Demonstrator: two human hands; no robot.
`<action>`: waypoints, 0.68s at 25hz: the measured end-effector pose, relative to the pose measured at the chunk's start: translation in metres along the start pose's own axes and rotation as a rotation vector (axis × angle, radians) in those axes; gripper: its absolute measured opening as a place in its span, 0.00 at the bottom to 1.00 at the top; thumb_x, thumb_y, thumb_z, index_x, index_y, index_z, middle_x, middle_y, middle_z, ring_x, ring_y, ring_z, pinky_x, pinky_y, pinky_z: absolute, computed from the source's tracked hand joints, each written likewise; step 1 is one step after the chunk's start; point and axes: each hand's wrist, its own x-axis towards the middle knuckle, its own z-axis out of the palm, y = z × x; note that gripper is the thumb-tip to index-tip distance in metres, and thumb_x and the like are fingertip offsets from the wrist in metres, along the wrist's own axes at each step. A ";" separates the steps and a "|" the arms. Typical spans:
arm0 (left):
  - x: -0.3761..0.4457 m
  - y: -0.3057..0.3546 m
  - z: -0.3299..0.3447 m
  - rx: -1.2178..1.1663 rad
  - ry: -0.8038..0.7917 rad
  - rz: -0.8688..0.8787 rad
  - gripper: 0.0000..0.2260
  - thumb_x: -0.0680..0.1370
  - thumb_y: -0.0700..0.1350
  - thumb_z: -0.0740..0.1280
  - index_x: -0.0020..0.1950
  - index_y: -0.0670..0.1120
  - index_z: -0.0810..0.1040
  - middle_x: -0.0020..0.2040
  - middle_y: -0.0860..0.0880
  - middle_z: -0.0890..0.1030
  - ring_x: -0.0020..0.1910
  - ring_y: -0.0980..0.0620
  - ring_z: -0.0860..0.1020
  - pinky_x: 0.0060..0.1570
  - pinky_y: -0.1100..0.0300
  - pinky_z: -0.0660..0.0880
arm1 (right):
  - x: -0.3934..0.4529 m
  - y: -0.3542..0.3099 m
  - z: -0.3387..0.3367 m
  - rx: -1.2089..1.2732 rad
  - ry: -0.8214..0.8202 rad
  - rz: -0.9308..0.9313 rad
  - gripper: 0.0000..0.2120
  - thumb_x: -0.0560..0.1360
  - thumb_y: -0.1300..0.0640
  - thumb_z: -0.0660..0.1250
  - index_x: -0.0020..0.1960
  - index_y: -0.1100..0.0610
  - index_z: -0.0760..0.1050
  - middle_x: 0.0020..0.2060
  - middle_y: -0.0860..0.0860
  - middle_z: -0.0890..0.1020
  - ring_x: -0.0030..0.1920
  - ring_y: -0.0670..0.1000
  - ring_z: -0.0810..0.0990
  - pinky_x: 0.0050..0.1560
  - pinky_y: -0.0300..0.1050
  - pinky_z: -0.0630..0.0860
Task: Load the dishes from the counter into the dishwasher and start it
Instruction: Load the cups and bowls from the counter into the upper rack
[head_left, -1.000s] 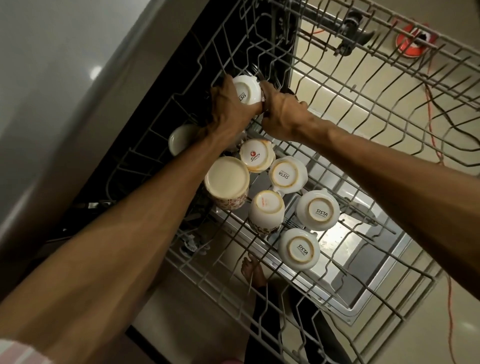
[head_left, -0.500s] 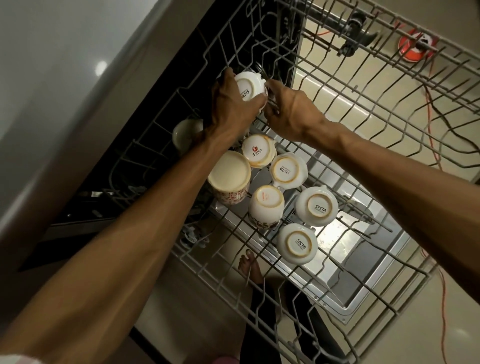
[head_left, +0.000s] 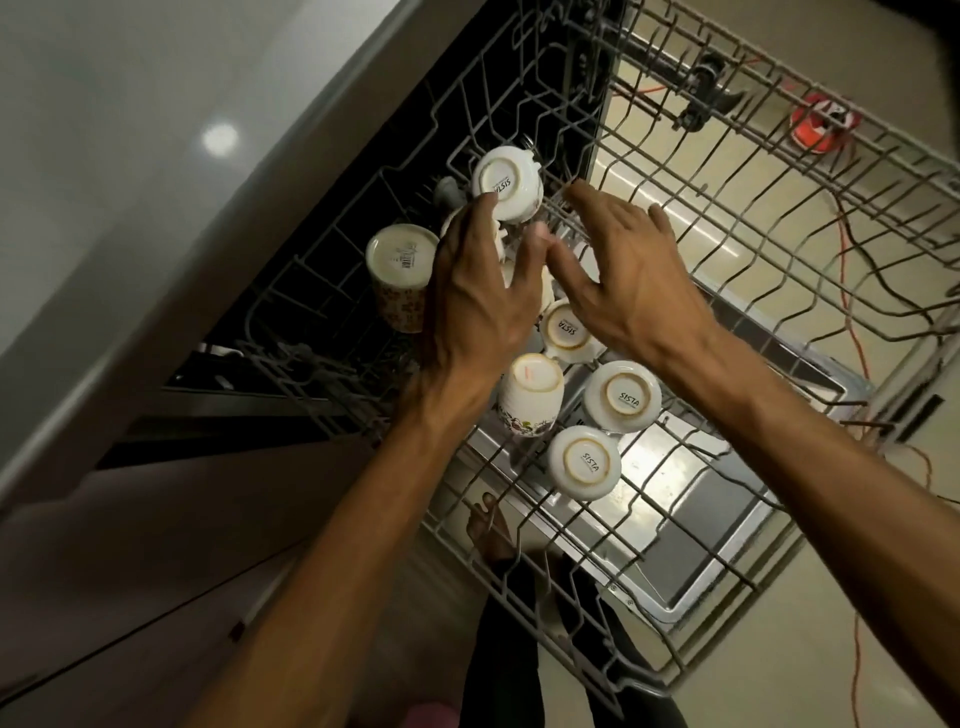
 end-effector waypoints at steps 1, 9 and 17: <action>-0.005 0.004 -0.005 0.000 -0.008 -0.005 0.24 0.81 0.55 0.60 0.69 0.40 0.70 0.65 0.43 0.76 0.63 0.47 0.75 0.59 0.50 0.75 | -0.008 -0.005 -0.004 0.001 0.007 -0.001 0.30 0.82 0.39 0.49 0.76 0.58 0.60 0.74 0.54 0.67 0.75 0.53 0.64 0.74 0.65 0.55; -0.060 0.056 -0.058 -0.088 -0.018 -0.056 0.23 0.84 0.52 0.53 0.75 0.40 0.63 0.74 0.43 0.68 0.73 0.52 0.66 0.70 0.63 0.65 | -0.071 -0.045 -0.047 0.074 0.041 -0.003 0.28 0.83 0.40 0.50 0.77 0.54 0.59 0.76 0.51 0.64 0.77 0.50 0.59 0.76 0.62 0.53; -0.112 0.099 -0.111 -0.191 0.087 -0.145 0.26 0.82 0.55 0.51 0.76 0.43 0.63 0.75 0.46 0.67 0.74 0.52 0.65 0.69 0.53 0.68 | -0.125 -0.104 -0.096 0.151 0.088 -0.062 0.26 0.82 0.42 0.52 0.76 0.53 0.62 0.75 0.49 0.65 0.76 0.46 0.59 0.75 0.61 0.57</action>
